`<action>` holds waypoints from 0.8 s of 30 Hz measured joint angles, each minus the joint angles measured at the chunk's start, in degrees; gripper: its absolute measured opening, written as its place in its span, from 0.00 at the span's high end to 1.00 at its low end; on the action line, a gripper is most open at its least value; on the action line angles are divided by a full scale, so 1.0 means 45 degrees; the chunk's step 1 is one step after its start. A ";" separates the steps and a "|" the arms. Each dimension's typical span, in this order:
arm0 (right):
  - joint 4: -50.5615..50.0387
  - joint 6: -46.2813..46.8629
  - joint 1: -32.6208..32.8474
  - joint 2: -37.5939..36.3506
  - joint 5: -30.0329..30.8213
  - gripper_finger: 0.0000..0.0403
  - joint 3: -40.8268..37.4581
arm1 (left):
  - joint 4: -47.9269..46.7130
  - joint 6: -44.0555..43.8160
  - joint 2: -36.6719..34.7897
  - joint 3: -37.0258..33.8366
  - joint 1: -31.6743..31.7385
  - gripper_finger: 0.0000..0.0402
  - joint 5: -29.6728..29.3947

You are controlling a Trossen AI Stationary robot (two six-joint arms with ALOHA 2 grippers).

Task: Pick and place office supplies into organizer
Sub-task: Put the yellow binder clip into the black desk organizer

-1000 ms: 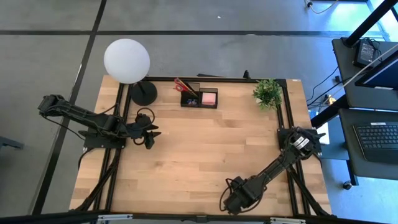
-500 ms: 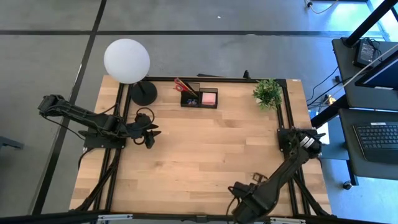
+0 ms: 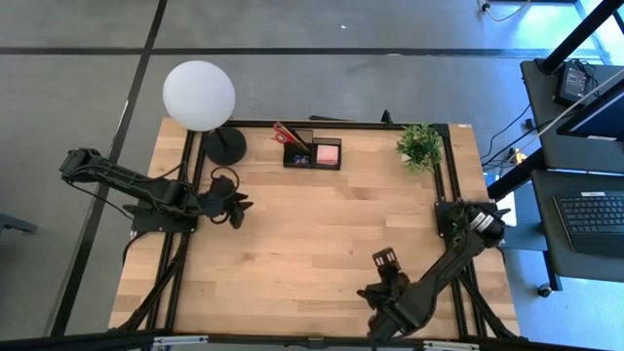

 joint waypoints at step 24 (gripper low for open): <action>1.0348 0.0310 0.0794 -0.6282 -0.1247 0.70 -0.8040 | -0.0019 -0.0798 0.0000 0.0001 0.0000 0.60 -0.0357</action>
